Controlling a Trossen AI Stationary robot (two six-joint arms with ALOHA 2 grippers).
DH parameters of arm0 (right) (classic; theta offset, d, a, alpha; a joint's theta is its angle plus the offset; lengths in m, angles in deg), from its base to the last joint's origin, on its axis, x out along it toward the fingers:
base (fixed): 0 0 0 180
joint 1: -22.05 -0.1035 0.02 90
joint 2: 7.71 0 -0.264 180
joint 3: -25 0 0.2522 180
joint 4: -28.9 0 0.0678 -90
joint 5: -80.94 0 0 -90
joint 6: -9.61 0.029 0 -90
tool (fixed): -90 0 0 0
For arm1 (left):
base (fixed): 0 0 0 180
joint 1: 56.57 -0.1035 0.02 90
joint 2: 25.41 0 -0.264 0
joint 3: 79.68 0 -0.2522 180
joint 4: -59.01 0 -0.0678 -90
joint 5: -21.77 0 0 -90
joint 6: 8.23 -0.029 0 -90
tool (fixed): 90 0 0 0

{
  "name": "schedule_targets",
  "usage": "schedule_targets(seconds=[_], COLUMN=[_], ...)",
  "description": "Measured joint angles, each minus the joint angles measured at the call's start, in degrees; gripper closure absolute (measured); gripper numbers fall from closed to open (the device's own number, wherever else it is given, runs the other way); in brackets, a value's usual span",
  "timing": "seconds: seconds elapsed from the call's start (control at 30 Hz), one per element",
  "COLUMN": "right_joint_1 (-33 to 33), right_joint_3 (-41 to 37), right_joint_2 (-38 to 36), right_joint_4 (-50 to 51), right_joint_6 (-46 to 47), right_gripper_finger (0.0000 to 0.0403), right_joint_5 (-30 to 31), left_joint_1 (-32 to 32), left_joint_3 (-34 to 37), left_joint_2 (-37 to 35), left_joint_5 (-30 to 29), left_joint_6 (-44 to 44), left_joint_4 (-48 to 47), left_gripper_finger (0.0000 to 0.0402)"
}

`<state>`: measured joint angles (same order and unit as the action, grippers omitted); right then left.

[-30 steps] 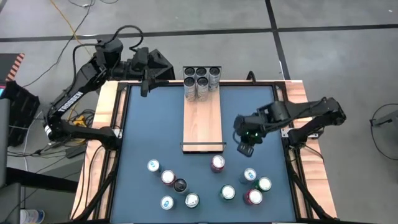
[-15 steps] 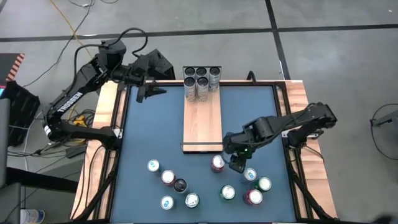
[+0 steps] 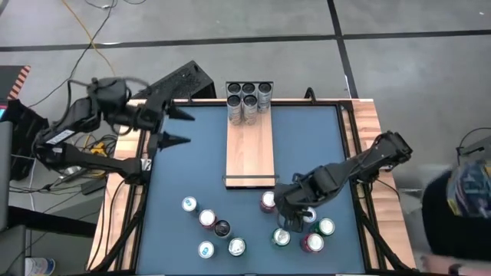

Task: Place canned beverage on shelf
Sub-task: Put the white yellow soda can on the shelf aligned with the other white yellow soda cans

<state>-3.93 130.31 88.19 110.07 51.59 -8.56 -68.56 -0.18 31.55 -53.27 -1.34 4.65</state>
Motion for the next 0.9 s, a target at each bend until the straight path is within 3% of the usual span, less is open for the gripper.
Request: schedule_targets(seconds=[0.33,0.6,0.9], right_joint_1=[-5.6,-7.4,-7.3], right_joint_3=[0.0,0.0,0.0], right_joint_2=[2.2,5.2,7.6], right_joint_4=[-1.4,-7.4,-13.0], right_joint_6=[5.2,5.7,4.7], right_gripper_finger=[0.0146,0.0146,0.0146], right_joint_5=[8.2,9.3,10.0], left_joint_1=[22.8,32.1,37.1], left_joint_3=[0.0,0.0,0.9], left_joint_2=[3.6,11.3,14.5], left_joint_5=[-22.4,-25.9,-26.4], left_joint_6=[5.4,7.4,5.1], left_joint_4=[-5.6,-4.9,-0.9], left_gripper_finger=[0.007,0.007,0.007])
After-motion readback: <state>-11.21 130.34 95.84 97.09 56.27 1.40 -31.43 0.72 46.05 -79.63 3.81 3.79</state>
